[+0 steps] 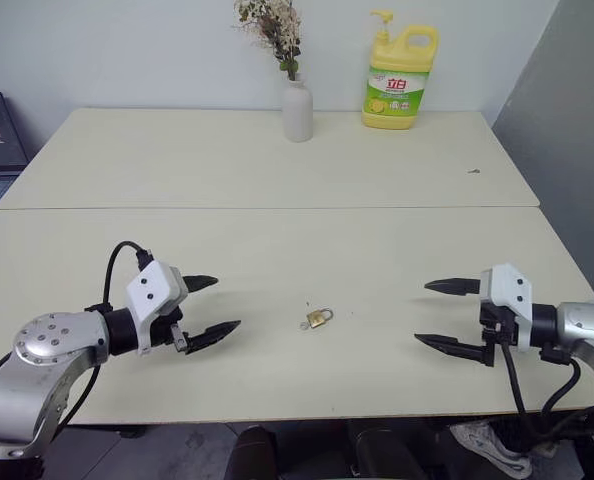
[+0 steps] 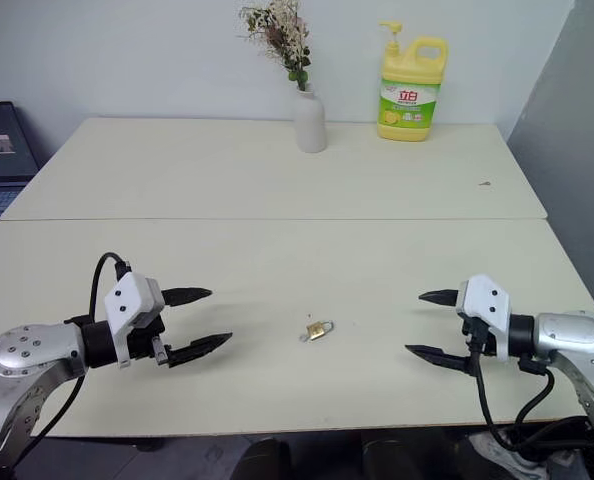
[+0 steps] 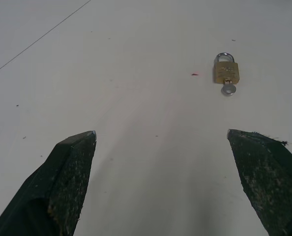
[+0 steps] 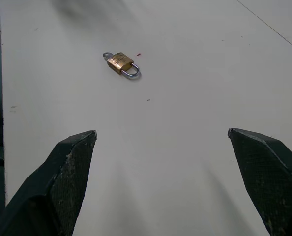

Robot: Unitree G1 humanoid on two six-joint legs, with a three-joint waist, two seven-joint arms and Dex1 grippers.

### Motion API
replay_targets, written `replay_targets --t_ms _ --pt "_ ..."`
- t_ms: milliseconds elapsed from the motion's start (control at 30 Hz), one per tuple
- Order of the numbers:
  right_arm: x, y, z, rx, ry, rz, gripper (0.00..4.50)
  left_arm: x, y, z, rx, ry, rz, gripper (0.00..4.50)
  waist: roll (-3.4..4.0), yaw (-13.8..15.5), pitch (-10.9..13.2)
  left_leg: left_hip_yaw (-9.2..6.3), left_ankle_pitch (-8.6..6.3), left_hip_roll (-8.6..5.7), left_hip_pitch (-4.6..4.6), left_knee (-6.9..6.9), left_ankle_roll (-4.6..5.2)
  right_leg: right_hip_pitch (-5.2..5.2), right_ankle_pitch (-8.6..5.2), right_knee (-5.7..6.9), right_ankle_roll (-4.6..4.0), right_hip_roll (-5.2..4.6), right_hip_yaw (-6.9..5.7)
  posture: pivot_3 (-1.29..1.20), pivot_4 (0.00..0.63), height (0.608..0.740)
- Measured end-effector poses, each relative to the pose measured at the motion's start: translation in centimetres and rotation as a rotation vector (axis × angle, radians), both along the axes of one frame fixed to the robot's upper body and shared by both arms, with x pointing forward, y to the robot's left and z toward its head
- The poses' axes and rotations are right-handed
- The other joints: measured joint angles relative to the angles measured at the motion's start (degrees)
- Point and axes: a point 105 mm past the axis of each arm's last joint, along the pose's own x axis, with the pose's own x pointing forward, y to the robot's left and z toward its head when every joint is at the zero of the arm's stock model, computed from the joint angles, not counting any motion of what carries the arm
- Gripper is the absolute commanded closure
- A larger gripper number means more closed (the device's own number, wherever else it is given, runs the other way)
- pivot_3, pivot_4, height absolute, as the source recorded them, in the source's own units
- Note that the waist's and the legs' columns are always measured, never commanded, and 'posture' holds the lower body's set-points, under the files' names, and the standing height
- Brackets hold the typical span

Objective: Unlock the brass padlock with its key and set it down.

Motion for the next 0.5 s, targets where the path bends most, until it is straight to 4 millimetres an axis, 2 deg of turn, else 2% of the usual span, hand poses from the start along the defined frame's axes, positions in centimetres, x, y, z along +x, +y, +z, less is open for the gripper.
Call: replay_targets --t_ms 333,500 --pt "0.0 0.5 -1.1 -0.013 -0.005 0.044 0.0 -0.9 -0.1 -0.7 0.052 -0.023 -0.022 0.02 0.0 -0.03 0.0 0.02 0.0 0.0 -0.01 0.01 0.0 -0.04 0.0 0.01 -0.01 0.0 0.03 0.0 0.15 0.74" --pt "0.8 2.4 -0.4 -0.019 -0.038 0.102 0.0 -1.9 -0.3 -0.6 0.054 -0.025 -0.097 0.02 0.0 -0.21 0.0 0.05 0.0 0.02 0.01 0.01 0.0 -0.06 0.0 0.03 -0.01 0.01 0.05 0.0 0.15 0.74"
